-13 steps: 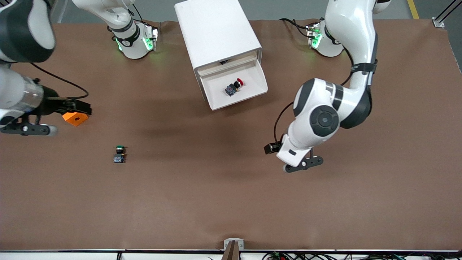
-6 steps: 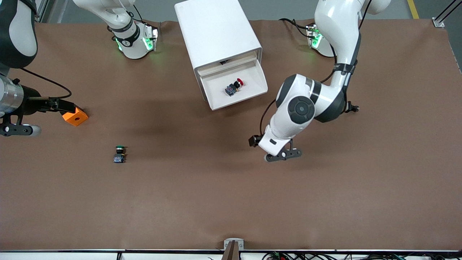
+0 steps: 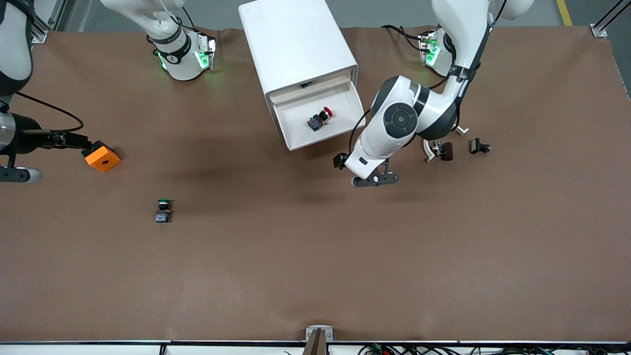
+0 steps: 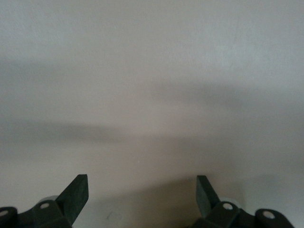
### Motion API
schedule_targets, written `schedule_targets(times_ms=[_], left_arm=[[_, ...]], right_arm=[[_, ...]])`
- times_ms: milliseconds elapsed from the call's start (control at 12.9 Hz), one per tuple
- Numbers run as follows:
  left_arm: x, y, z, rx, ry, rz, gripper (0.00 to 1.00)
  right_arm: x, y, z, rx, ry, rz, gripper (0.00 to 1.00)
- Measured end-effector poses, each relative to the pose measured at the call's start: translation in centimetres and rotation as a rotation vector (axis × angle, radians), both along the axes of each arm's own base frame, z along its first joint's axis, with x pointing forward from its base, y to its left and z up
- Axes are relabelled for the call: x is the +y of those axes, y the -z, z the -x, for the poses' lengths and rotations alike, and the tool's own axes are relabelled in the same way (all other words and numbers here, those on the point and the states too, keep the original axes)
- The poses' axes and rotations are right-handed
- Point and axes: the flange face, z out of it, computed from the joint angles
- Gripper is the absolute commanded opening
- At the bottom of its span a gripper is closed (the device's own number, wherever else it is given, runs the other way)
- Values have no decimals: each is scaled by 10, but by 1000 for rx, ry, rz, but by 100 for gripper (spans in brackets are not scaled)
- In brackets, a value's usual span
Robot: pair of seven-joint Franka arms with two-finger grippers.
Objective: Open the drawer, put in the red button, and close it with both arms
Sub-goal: 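Push the drawer shut with the left gripper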
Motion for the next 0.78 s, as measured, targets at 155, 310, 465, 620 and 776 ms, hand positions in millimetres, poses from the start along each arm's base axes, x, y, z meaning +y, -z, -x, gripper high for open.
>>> schedule_targets(times_ms=[155,310,465,620,776], left_arm=[[-11,9,15,34,3,-10,100],[-23,14,26,53,-24,-18,100],[-38,14,36,59,-37,-23,100],[-46,14,42,63,-31,-26,100],[-51,17,46,68,-22,-31,100]], right_arm=[[-7,-23,4,-9,5,3,100],[-16,-42,6,-29,21,5,100],[-21,-46,7,-37,31,6,100],[-23,-48,7,-40,33,4,100],[-22,-53,10,-49,35,-9,100]])
